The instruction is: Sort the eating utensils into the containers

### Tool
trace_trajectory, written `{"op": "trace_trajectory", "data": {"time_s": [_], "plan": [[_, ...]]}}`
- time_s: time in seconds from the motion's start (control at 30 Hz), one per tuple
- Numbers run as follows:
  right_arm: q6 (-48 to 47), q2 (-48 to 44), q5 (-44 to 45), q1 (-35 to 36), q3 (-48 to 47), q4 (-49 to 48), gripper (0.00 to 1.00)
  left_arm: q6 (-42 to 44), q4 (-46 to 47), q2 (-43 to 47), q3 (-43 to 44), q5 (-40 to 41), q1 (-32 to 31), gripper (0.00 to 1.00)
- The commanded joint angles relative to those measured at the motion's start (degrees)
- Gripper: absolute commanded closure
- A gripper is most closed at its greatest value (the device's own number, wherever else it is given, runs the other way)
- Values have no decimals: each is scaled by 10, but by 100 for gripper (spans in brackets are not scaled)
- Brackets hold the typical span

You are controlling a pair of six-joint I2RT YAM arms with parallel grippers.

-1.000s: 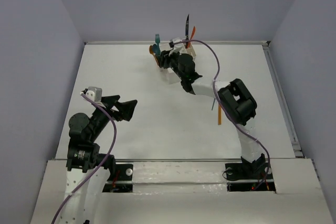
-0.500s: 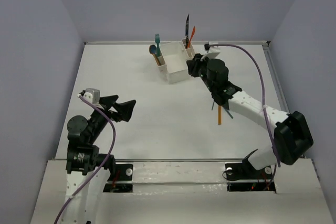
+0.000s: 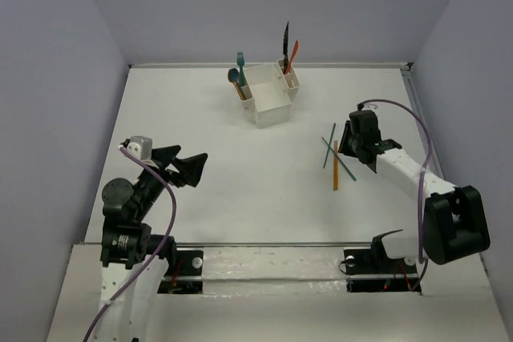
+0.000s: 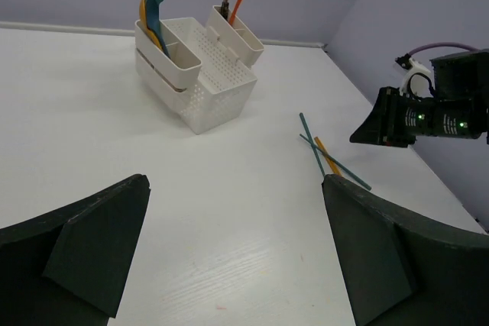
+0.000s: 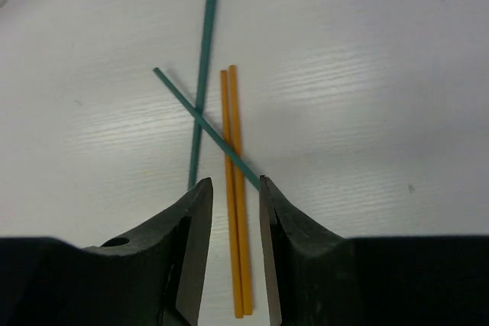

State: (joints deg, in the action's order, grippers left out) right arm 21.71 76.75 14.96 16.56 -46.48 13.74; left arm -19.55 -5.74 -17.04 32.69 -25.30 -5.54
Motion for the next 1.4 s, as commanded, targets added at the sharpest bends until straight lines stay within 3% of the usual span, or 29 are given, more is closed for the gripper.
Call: {"op": "trace_trajectory", "data": {"time_s": [0.0, 0.23, 0.5, 0.9, 1.37], "plan": [[10, 2, -26, -49, 0, 42, 60, 7, 28, 18, 0, -6, -18, 1], [-13, 91, -65, -62, -54, 123, 51, 8, 22, 45, 2, 5, -48, 1], [-26, 108, -85, -68, -66, 163, 45, 9, 15, 73, 6, 25, -93, 1], [-62, 201, -71, -68, -135, 207, 44, 11, 5, 99, 12, 46, -122, 1], [-89, 263, -74, -68, -200, 226, 67, 10, 3, 97, 11, 51, -122, 1]]}}
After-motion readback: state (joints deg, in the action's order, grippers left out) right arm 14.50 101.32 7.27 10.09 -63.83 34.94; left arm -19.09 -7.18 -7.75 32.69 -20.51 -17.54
